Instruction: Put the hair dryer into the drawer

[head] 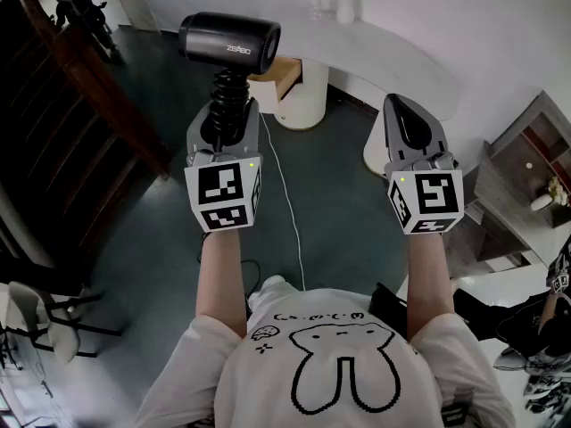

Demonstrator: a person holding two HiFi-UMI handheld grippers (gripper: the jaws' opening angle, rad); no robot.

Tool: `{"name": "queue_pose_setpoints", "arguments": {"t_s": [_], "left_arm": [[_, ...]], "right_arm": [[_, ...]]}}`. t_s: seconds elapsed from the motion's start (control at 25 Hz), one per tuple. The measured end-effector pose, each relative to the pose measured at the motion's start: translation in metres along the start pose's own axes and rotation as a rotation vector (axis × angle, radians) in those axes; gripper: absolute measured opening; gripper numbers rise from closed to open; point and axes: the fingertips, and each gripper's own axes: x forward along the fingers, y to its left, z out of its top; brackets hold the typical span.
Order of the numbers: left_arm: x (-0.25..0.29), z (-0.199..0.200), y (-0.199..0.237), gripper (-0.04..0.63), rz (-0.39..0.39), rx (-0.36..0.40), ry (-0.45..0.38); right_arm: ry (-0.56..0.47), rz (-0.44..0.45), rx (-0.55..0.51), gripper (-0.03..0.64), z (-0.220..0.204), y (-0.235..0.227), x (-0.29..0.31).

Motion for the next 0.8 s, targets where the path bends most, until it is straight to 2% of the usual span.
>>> {"name": "queue_pose_setpoints", "arguments": {"t_s": [0.12,0.4,0.6,0.8], "left_arm": [[-0.004,0.005,-0.002,0.19,0.015,0.016,-0.004],[-0.013,-0.001,-0.02,0.19,0.034,-0.012,0.014],[-0.012,-0.008,-0.022,0.19,0.057,-0.021,0.04],[-0.004,-0.013,-0.014,0.19,0.068,-0.018,0.05]], "right_arm": [[0.003,-0.007,-0.004,0.0,0.0,-0.01,-0.005],[0.006,0.003,0.007,0.0,-0.011,-0.026,-0.022],[-0.03,0.065,0.034,0.0,-0.019,-0.021,-0.016],[-0.024,0.069,0.052,0.0,-0.027,-0.018,-0.003]]}}
